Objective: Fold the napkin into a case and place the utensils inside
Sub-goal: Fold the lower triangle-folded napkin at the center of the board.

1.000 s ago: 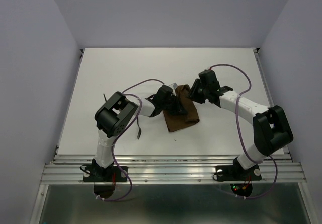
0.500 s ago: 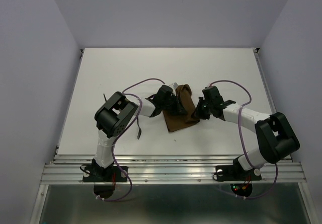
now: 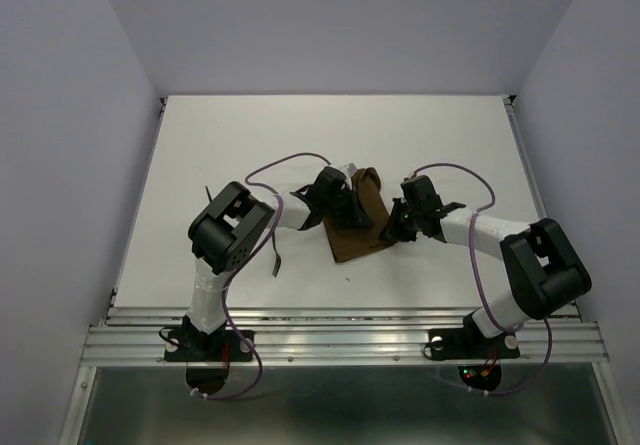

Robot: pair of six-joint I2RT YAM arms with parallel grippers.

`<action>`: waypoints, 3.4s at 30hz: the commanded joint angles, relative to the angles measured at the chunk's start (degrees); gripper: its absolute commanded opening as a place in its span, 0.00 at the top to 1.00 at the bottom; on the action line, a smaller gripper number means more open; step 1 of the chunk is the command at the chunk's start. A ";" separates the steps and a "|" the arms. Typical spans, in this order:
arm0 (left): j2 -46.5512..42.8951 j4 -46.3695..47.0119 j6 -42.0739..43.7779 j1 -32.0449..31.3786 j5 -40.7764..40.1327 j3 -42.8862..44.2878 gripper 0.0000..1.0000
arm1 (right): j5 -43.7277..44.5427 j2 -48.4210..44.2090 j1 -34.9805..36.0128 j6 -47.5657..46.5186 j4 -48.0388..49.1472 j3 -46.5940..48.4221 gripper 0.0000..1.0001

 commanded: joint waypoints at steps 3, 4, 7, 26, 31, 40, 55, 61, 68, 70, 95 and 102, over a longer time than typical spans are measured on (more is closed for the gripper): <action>0.00 -9.23 5.20 -0.08 -3.03 3.06 0.93 | 5.44 -6.03 0.54 -1.33 -2.45 2.41 0.99; 0.01 -9.32 5.29 0.01 -3.12 3.07 0.93 | 7.19 -7.45 0.54 -0.89 -2.63 2.32 0.99; -0.17 -9.32 5.55 0.01 -3.29 2.89 0.93 | 14.40 -11.58 -1.47 0.95 -3.07 1.36 0.93; -4.82 -11.96 8.36 0.01 -1.71 3.24 0.93 | 14.59 -0.08 -3.41 -1.32 -7.02 7.94 0.97; -5.88 -13.89 9.94 0.10 -1.62 4.21 0.93 | 13.63 -1.31 -3.41 -1.41 -6.32 7.59 0.97; -3.07 -14.60 10.56 0.10 -0.92 4.56 0.93 | 1.68 -3.43 -3.41 -0.88 4.83 5.13 0.97; -3.33 -15.82 11.53 0.19 -0.66 5.44 0.93 | 2.63 10.73 -2.80 -0.27 1.06 7.77 0.99; -7.98 -19.43 13.98 0.10 -1.71 5.88 0.92 | 6.59 9.94 -2.80 0.35 -0.08 7.24 0.99; -12.29 -23.56 15.92 0.45 -4.34 4.92 0.87 | 7.65 8.54 -2.80 0.17 -0.96 7.77 0.99; -13.26 -23.65 16.01 0.71 -4.61 3.86 0.87 | 7.65 8.27 -2.80 0.17 -1.13 7.77 0.99; -5.53 -26.55 18.74 -0.61 1.63 6.06 1.00 | 7.12 4.23 -2.27 0.79 -2.54 8.82 0.99; -8.34 -26.72 19.26 -0.96 1.98 5.35 1.00 | 7.30 4.23 -2.27 0.79 -2.81 9.00 0.99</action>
